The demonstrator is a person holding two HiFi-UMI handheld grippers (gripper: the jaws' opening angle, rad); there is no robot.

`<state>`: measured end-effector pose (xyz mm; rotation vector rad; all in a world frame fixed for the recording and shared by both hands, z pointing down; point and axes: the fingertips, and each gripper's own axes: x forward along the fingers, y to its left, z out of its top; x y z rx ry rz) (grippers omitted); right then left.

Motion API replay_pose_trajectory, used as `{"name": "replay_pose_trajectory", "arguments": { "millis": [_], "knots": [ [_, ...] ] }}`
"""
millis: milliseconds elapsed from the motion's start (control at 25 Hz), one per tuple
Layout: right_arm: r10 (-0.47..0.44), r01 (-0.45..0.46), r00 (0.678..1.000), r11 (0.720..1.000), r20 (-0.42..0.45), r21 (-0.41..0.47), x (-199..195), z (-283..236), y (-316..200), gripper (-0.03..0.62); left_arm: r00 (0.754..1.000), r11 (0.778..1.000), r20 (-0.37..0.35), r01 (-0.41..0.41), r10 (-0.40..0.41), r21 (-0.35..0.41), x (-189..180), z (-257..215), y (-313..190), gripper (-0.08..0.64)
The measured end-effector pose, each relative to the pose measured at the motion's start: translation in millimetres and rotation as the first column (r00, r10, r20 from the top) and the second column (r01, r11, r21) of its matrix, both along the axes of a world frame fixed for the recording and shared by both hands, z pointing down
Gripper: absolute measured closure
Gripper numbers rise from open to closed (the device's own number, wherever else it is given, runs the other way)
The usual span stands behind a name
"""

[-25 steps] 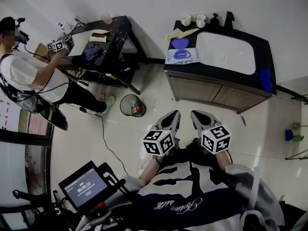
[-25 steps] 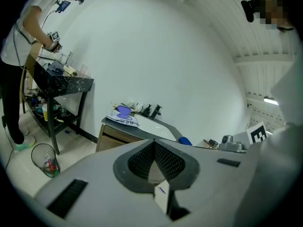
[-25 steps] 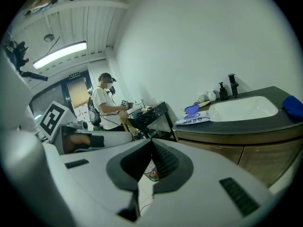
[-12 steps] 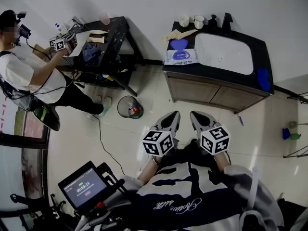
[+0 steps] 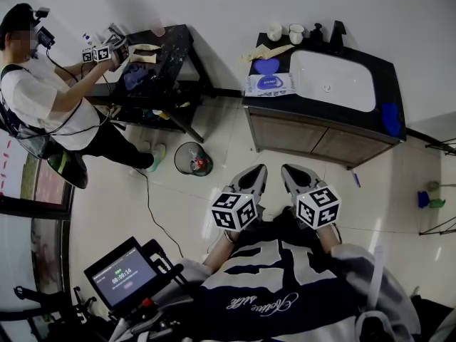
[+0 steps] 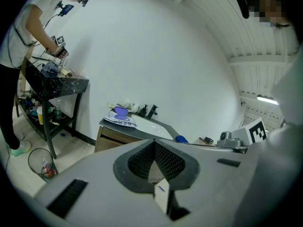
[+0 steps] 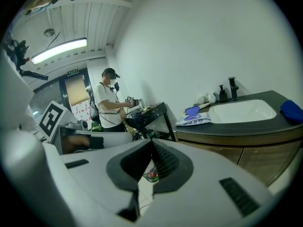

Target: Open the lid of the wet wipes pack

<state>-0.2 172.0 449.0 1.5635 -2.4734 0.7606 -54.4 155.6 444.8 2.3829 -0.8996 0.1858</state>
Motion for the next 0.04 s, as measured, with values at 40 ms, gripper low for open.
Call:
{"name": "replay_pose_trajectory", "arguments": {
  "millis": [40],
  "knots": [
    [-0.001,0.001,1.0,1.0,-0.001,-0.001,-0.5,-0.1,0.2,0.592,1.0,1.0,0.0,-0.001,0.001,-0.001,0.0,-0.1,0.3,0.561]
  ]
}}
